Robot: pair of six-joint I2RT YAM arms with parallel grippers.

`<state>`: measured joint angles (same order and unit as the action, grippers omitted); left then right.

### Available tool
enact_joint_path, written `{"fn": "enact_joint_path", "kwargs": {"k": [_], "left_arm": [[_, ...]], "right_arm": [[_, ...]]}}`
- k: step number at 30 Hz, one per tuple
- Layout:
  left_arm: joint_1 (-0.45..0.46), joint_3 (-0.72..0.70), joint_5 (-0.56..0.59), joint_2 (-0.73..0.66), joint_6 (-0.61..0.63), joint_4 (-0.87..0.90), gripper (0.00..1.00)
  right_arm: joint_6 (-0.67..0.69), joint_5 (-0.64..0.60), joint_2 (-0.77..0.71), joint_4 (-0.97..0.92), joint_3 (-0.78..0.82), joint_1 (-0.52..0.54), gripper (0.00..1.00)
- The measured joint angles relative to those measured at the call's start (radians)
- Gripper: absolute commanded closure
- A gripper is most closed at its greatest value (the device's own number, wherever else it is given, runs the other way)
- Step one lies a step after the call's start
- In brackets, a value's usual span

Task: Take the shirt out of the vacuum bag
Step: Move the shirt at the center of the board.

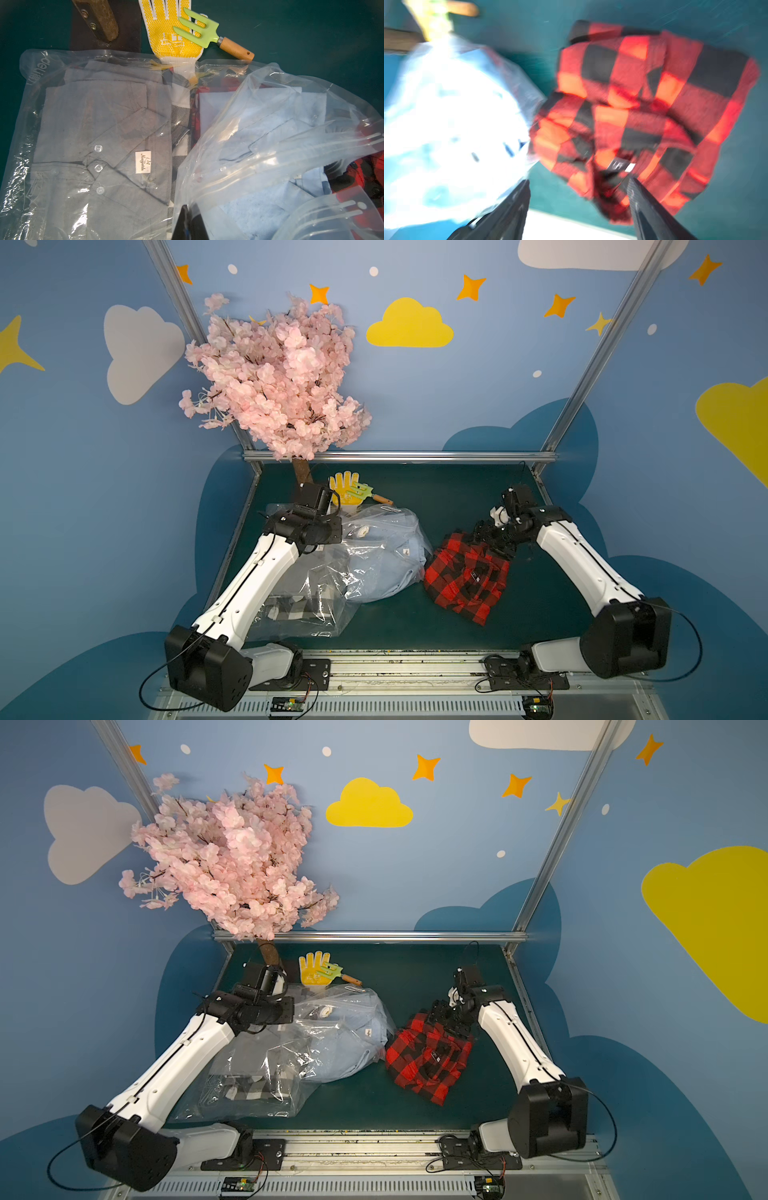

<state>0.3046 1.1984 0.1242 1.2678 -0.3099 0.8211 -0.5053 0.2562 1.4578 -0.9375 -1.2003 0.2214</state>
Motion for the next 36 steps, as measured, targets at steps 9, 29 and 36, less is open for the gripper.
{"fn": "enact_joint_path", "kwargs": {"k": [9, 29, 36], "left_arm": [[0.016, -0.019, -0.04, -0.004, 0.0, -0.015, 0.93], [0.066, -0.074, -0.074, -0.069, -0.008, -0.023, 0.93], [0.092, -0.104, -0.076, -0.091, -0.021, -0.023, 0.92]], "right_arm": [[0.039, -0.107, 0.285, 0.029, 0.012, -0.003, 0.29], [0.212, -0.309, 1.008, -0.272, -1.068, -0.08, 0.31], [0.303, -0.312, 1.05, -0.34, -1.21, -0.072, 0.28]]}}
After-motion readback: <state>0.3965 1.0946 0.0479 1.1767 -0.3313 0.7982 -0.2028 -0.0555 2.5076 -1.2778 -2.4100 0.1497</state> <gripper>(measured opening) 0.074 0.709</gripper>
